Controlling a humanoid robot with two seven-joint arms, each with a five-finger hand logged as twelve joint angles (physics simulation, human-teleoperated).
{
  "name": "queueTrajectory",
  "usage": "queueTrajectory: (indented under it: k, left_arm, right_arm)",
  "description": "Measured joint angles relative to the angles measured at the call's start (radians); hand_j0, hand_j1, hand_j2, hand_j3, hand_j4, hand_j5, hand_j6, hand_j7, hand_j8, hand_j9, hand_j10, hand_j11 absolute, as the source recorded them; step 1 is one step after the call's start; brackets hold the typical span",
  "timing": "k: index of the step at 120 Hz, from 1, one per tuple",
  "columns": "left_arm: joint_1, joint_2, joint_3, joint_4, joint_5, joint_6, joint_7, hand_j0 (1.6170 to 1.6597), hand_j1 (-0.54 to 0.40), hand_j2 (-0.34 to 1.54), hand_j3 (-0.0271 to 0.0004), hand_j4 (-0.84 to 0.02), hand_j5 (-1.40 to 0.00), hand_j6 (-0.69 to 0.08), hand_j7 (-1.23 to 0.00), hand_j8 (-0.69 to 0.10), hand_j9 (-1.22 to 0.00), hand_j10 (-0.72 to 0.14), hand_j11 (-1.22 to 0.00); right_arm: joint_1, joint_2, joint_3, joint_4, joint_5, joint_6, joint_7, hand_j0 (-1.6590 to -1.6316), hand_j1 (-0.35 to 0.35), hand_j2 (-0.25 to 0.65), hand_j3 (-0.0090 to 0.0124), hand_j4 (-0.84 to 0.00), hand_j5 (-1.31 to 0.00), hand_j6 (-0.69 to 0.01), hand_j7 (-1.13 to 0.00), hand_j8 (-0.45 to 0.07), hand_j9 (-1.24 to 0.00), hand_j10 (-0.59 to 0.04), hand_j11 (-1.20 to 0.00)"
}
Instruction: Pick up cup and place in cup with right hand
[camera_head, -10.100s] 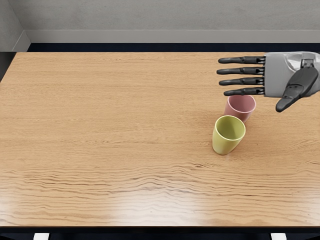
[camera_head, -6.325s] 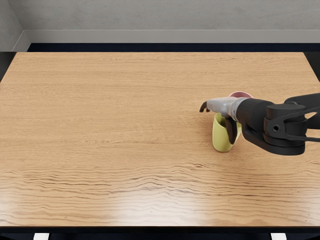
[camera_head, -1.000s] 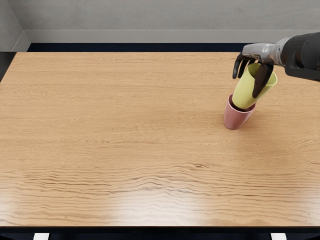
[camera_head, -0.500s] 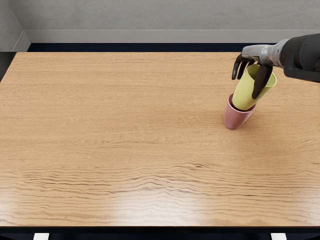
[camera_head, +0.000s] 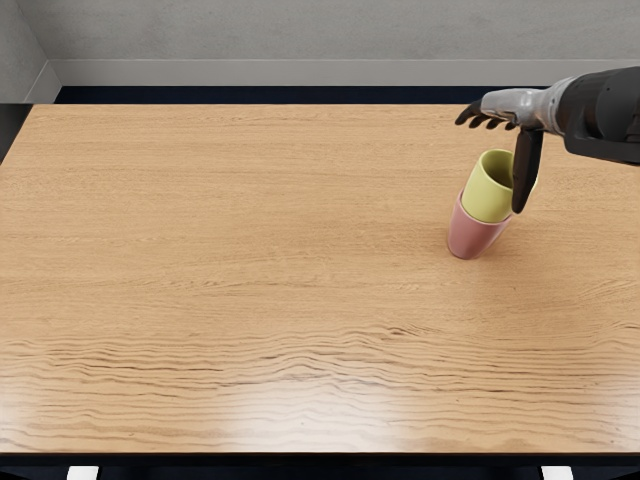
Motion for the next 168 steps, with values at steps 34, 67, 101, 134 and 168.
queueTrajectory:
  k: [34, 67, 101, 134, 168]
  left_arm:
    - [0.034, 0.000, -0.001, 0.000, 0.000, 0.000, 0.000, 1.6581, 0.349, 0.00, 0.0000, 0.000, 0.00, 0.000, 0.00, 0.000, 0.00, 0.000, 0.00]
    - [0.087, 0.000, -0.008, 0.000, 0.000, 0.000, 0.000, 1.6581, 0.349, 0.00, 0.0000, 0.000, 0.00, -0.001, 0.00, -0.001, 0.00, 0.000, 0.00]
    - [0.087, 0.000, -0.009, -0.003, 0.000, 0.000, 0.000, 1.6581, 0.349, 0.00, 0.0000, 0.000, 0.00, 0.000, 0.00, 0.000, 0.00, 0.000, 0.00]
    - [0.087, 0.000, -0.009, -0.003, 0.000, 0.000, 0.000, 1.6581, 0.349, 0.00, 0.0000, 0.000, 0.00, 0.000, 0.00, 0.000, 0.00, 0.000, 0.00]
    - [0.087, 0.000, -0.009, -0.007, 0.000, -0.001, 0.000, 1.6581, 0.349, 0.00, 0.0000, 0.000, 0.00, 0.000, 0.00, 0.000, 0.00, 0.000, 0.00]
  right_arm:
    - [0.004, 0.006, 0.004, -0.003, 0.037, 0.006, 0.000, -1.6579, -0.277, -0.007, 0.0000, -0.067, -0.09, -0.067, -0.09, -0.060, -0.09, -0.059, -0.09]
    - [-0.009, 0.008, 0.166, -0.001, 0.194, 0.100, 0.000, -1.6580, -0.296, -0.007, 0.0000, -0.049, -0.06, -0.050, -0.06, -0.048, -0.06, -0.046, -0.06]
    - [-0.045, 0.053, 0.315, 0.068, 0.395, 0.172, 0.000, -1.6581, -0.300, -0.008, 0.0000, -0.044, -0.05, -0.045, -0.05, -0.044, -0.05, -0.043, -0.05]
    - [-0.180, 0.010, 0.501, 0.128, 0.615, 0.339, 0.000, -1.6581, -0.295, -0.009, 0.0000, -0.047, -0.06, -0.048, -0.06, -0.047, -0.06, -0.046, -0.06]
    - [-0.452, -0.148, 0.762, 0.129, 0.770, 0.528, 0.000, -1.6581, -0.289, -0.010, 0.0000, -0.051, -0.07, -0.051, -0.07, -0.051, -0.07, -0.050, -0.07]
